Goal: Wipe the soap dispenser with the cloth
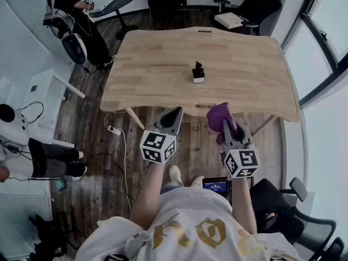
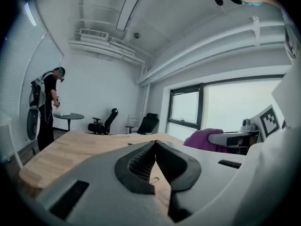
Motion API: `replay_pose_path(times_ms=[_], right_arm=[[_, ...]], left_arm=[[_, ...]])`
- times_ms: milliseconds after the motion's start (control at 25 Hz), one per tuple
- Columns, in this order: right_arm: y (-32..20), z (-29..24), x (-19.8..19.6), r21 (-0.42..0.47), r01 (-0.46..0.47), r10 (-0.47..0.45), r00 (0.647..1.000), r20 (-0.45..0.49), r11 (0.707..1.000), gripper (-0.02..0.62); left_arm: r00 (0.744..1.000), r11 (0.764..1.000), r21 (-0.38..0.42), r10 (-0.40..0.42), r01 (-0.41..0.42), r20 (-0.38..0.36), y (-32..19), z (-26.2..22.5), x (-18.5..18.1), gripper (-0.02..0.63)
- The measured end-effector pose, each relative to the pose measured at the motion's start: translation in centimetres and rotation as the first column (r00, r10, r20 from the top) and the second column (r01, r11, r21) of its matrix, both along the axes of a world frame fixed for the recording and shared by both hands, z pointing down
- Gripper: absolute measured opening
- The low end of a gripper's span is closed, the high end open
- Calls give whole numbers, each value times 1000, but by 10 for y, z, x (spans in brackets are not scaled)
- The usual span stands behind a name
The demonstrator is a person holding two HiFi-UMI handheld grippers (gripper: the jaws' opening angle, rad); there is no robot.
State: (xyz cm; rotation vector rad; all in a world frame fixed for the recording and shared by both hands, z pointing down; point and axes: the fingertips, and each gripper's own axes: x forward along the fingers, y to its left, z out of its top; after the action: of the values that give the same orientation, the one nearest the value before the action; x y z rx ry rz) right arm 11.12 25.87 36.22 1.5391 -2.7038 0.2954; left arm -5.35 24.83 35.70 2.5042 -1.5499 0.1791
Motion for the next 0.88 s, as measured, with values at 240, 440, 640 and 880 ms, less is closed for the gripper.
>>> replay_pose_path(times_ms=[240,440,640,880], right_arm=[[3,1,13,-12,-7,7,999,53,1000,51],[4,-4,18,1,5,-5,998,59,1000,51],[9,-6,21,0,34,-34,996,80,999,51],[6,6,19,-26,68,-66,995,76,997,51]], left_arm=[[1000,1000,4,16,-16,9,3,0,12,9],[998,998,23,-58,58,-14,2,-5,5,9],[988,988,22,-154,154,-12,3,-6,-9,11],[990,991,-2,-132,132,-40,-2,4,-2,9]])
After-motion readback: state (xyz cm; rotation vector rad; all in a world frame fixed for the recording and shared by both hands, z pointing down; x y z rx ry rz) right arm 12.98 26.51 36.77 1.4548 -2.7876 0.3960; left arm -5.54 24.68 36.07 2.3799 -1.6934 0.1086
